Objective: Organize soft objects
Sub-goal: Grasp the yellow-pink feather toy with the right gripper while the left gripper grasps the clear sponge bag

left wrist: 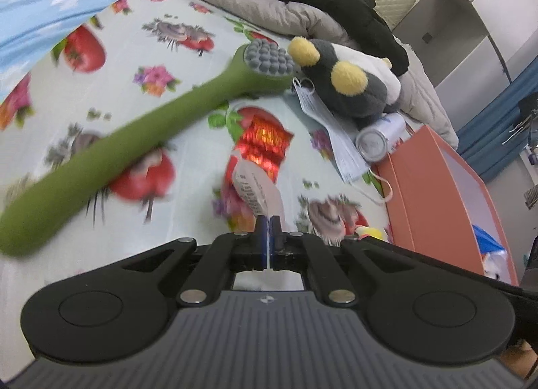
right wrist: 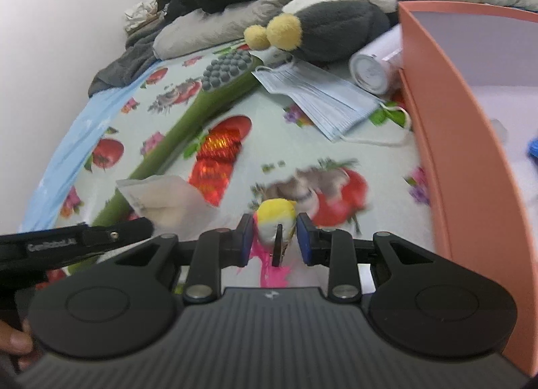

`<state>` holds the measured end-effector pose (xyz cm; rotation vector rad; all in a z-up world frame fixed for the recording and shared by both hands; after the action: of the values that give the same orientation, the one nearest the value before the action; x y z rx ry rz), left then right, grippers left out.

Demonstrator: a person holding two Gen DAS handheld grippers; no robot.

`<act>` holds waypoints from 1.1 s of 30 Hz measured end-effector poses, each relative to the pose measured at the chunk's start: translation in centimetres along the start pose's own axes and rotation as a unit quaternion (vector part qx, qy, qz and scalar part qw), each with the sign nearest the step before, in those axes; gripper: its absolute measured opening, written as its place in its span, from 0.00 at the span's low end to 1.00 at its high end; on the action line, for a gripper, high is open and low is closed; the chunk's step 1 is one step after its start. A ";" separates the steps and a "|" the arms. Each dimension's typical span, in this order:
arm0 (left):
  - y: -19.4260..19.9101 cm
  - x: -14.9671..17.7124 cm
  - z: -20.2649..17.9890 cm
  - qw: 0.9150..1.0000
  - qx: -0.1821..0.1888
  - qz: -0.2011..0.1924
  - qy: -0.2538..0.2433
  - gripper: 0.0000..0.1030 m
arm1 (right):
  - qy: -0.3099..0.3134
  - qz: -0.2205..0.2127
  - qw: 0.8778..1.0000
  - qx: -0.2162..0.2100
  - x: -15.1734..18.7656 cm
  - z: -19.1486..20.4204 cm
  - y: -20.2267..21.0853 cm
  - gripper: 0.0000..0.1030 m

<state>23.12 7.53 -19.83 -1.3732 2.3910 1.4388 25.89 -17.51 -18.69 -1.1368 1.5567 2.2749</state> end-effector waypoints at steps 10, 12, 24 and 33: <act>3.8 6.6 1.2 0.999 0.004 0.033 0.005 0.01 | 0.045 0.021 0.998 0.036 4.8 1.5 3.5 0.31; 4.0 7.5 1.5 0.999 0.002 0.047 0.005 0.02 | 0.043 0.022 0.998 0.039 5.5 1.6 3.9 0.31; 5.2 8.9 0.8 0.993 -0.041 0.062 -0.088 0.69 | 0.048 0.023 0.998 0.046 7.6 2.3 5.2 0.31; 2.5 8.7 -2.0 0.967 -0.055 0.049 -0.244 0.82 | 0.030 0.015 0.999 0.037 7.8 1.2 5.2 0.31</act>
<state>16.84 0.80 -20.71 -0.7954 2.1060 1.7129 17.12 -20.90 -19.87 -1.1794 1.6760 2.2017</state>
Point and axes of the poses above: each gripper's, at about its wrist camera, not at the fingertips, and y roughly against the way its jaws point, z to its left, x to its underside, the point moved 3 cm from there along -y, roughly the way its jaws point, and after that the axes turned 13 degrees about y, right-handed, at the moved point
